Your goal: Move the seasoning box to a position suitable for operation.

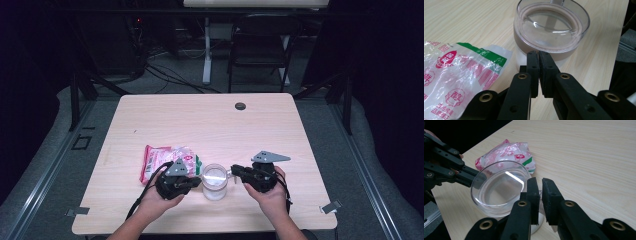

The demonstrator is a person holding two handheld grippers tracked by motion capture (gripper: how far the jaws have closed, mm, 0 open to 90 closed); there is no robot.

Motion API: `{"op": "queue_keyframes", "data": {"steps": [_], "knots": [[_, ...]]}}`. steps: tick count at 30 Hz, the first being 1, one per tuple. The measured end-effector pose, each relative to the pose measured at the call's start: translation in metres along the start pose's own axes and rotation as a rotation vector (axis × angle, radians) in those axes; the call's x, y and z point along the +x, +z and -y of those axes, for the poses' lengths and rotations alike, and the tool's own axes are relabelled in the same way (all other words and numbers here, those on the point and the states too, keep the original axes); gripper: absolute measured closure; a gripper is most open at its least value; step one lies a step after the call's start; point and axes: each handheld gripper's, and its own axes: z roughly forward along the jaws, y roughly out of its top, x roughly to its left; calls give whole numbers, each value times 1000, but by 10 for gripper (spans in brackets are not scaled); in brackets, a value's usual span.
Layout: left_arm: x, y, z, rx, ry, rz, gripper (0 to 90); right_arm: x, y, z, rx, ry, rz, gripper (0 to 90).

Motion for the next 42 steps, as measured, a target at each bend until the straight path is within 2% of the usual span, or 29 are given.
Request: {"op": "queue_keyframes", "data": {"steps": [5,10,15,19,25,28,32,38,42], "knots": [[0,0,0,-4,-4,3,888,0,0,0,-1,1,-1,840],[-1,-2,-1,-33,-22,12,895,-1,0,0,2,-3,-2,840],[-2,-3,-2,-33,-13,17,895,-1,0,1,1,-9,1,839],[-2,-3,-2,-41,-22,15,894,0,0,1,1,-12,5,838],[-2,-3,-3,-44,-33,17,888,2,0,2,-10,-19,11,793],[-1,-5,-5,-62,-41,22,888,6,-1,3,-15,-61,3,736],[-2,-5,-8,-69,-35,23,880,9,-3,5,-19,-90,-16,669],[-3,-6,-13,-84,-29,30,880,12,-8,8,-36,-98,-44,593],[-4,-8,-17,-104,-26,30,876,17,-11,12,-27,-159,-46,538]]}}
